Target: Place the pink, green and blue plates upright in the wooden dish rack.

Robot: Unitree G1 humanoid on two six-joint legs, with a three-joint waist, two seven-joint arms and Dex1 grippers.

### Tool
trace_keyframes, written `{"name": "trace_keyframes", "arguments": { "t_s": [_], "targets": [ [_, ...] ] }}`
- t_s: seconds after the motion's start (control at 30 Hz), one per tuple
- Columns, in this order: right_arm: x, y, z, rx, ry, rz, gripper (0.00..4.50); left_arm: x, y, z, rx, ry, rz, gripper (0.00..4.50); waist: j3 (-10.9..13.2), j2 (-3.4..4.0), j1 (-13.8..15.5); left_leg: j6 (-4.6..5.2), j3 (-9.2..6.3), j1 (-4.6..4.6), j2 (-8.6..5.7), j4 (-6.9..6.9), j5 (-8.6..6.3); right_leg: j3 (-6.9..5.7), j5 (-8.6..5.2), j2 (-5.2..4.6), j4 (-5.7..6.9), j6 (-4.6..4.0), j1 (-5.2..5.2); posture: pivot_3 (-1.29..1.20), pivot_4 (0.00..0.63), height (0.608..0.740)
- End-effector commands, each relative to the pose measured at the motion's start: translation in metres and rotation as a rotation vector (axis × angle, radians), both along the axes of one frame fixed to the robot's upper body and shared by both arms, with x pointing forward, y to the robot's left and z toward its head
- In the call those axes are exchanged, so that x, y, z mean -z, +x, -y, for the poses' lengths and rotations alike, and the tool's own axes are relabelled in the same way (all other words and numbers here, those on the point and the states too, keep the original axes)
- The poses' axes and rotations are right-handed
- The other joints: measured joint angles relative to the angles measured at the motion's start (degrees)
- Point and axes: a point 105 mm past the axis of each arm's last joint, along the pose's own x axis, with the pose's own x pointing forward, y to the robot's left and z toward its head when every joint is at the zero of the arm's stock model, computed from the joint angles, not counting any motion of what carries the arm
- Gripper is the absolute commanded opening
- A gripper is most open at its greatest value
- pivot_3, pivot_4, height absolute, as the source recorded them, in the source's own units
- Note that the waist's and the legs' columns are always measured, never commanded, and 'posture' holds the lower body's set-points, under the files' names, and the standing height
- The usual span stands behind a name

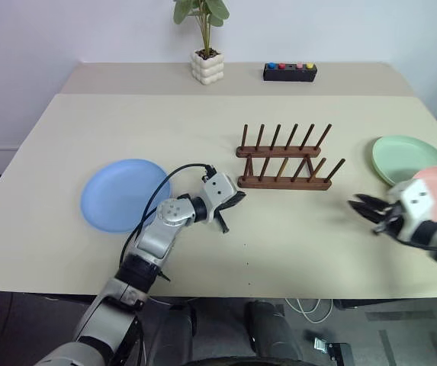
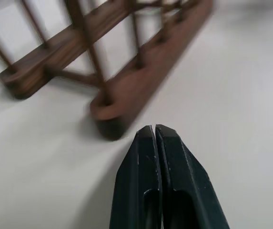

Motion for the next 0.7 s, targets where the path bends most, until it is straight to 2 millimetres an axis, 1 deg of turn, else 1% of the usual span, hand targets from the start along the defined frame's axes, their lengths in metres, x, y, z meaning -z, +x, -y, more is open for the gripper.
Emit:
{"name": "trace_keyframes", "arguments": {
  "t_s": [0.03, 0.1, 0.17, 0.23, 0.27, 0.33, 0.4, 0.47, 0.7],
  "targets": [
    [-0.046, -0.011, 0.017, 0.054, 0.003, 0.09, 2.36, -0.025, -0.019, 0.005, 0.104, -0.069, 0.044, 0.0, 0.0, 0.0, -0.01, 0.0, 0.0, -0.01, 0.0, 0.0, 0.0, 0.0, -0.04, 0.0, 0.0, -0.08, -0.01, 0.0, 0.15, 0.73],
    [-0.052, -0.015, 0.029, 0.112, 0.004, 0.085, 3.38, -0.026, -0.027, 0.007, 0.143, -0.076, 0.03, 0.0, 0.0, -0.02, 0.03, 0.0, 0.0, 0.02, 0.0, 0.03, 0.0, 0.01, -0.05, 0.0, 0.0, -0.1, 0.03, 0.0, 0.15, 0.73],
    [-0.047, -0.019, 0.044, 0.191, -0.008, 0.059, 4.44, -0.027, -0.036, 0.012, 0.202, -0.096, 0.006, 0.0, 0.01, -0.03, 0.03, 0.0, 0.01, 0.02, 0.0, 0.07, 0.0, 0.01, -0.06, 0.0, -0.02, -0.12, 0.05, 0.0, 0.15, 0.73],
    [-0.032, -0.022, 0.054, 0.269, 0.0, 0.003, 4.44, -0.026, -0.045, 0.018, 0.268, -0.091, -0.012, 0.0, 0.0, -0.03, 0.09, 0.0, 0.02, 0.01, 0.0, 0.06, 0.0, 0.01, -0.07, 0.0, -0.05, -0.13, 0.05, 0.0, 0.15, 0.73],
    [-0.027, -0.022, 0.056, 0.291, -0.001, -0.016, 4.44, -0.025, -0.047, 0.02, 0.288, -0.085, -0.014, 0.0, 0.0, -0.03, 0.13, 0.0, 0.02, -0.01, -0.01, 0.06, 0.0, 0.01, -0.07, -0.01, -0.06, -0.13, 0.04, 0.0, 0.15, 0.73],
    [-0.019, -0.023, 0.056, 0.302, -0.006, -0.044, 4.44, -0.025, -0.05, 0.022, 0.308, -0.08, -0.013, 0.0, 0.0, -0.01, 0.1, 0.0, 0.03, -0.04, -0.01, 0.06, 0.0, 0.02, -0.07, -0.02, -0.07, -0.14, 0.02, 0.0, 0.15, 0.73],
    [-0.004, -0.025, 0.057, 0.327, -0.021, -0.09, 4.44, -0.028, -0.053, 0.024, 0.333, -0.101, -0.029, 0.0, 0.0, -0.02, 0.05, 0.0, 0.04, -0.04, -0.01, 0.05, 0.0, 0.03, -0.07, -0.01, -0.06, -0.14, 0.01, 0.0, 0.15, 0.73],
    [0.007, -0.025, 0.061, 0.365, -0.033, -0.12, 4.44, -0.03, -0.055, 0.025, 0.351, -0.113, -0.039, 0.0, 0.0, -0.02, -0.05, 0.0, 0.04, -0.03, 0.0, 0.05, 0.0, 0.02, -0.07, -0.01, -0.06, -0.14, 0.0, 0.0, 0.15, 0.73],
    [0.023, -0.022, 0.068, 0.425, -0.042, -0.169, 4.44, -0.025, -0.056, 0.024, 0.341, -0.099, -0.049, 0.0, -0.01, -0.01, -0.04, 0.0, 0.04, -0.04, -0.01, 0.05, 0.0, 0.03, -0.07, -0.01, -0.06, -0.14, -0.01, 0.0, 0.15, 0.73]
  ]
}}
